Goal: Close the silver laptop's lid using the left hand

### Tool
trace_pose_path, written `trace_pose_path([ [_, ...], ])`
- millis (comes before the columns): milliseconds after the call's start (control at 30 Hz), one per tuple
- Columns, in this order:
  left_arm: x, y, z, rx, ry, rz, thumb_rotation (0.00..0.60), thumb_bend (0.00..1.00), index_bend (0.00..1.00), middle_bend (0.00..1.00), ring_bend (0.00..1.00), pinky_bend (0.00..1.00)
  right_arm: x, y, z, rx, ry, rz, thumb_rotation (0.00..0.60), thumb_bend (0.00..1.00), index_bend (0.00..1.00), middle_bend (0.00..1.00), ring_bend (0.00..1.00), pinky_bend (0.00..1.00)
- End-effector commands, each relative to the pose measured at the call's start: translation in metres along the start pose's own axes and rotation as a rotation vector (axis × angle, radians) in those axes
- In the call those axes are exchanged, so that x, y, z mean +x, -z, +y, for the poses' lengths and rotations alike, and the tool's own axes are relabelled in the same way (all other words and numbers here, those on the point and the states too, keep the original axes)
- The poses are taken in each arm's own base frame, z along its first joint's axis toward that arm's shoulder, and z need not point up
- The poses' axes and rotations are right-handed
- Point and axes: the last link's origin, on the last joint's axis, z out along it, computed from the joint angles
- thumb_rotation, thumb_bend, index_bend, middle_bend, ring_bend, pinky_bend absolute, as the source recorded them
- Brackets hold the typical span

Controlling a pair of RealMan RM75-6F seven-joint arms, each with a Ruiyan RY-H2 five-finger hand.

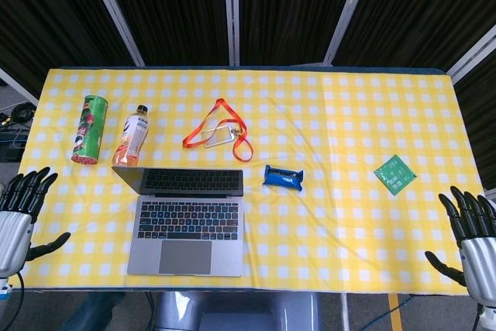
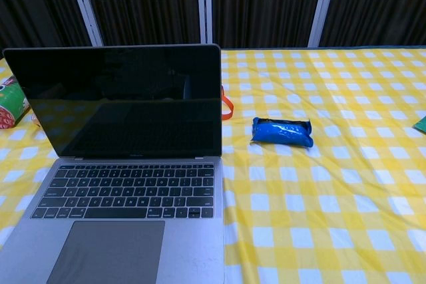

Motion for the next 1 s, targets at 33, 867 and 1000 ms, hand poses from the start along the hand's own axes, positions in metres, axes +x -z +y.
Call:
trace_pose_path([
  [33, 0.0, 0.0, 0.0, -0.001, -0.001, -0.003, 0.6, 0.0, 0.0, 0.0, 0.0, 0.0, 0.0, 0.0, 0.0, -0.001, -0.003, 0.002, 0.6, 0.0, 0.01, 0.0, 0.0, 0.0],
  [867, -0.013, -0.128, 0.055, -0.257, 0.149, -0.246, 0.6, 1.0, 0.0, 0.0, 0.0, 0.0, -0.005, -0.001, 0.001, -0.011, -0.006, -0.018, 0.6, 0.0, 0.01, 0.0, 0.0, 0.0],
  [1000, -0.014, -0.138, 0.065, -0.278, 0.186, -0.291, 0.6, 1.0, 0.05, 0.01, 0.02, 0.04, -0.004, -0.001, 0.002, -0.015, -0.009, -0.014, 0.6, 0.0, 0.01, 0.0, 0.0, 0.0],
])
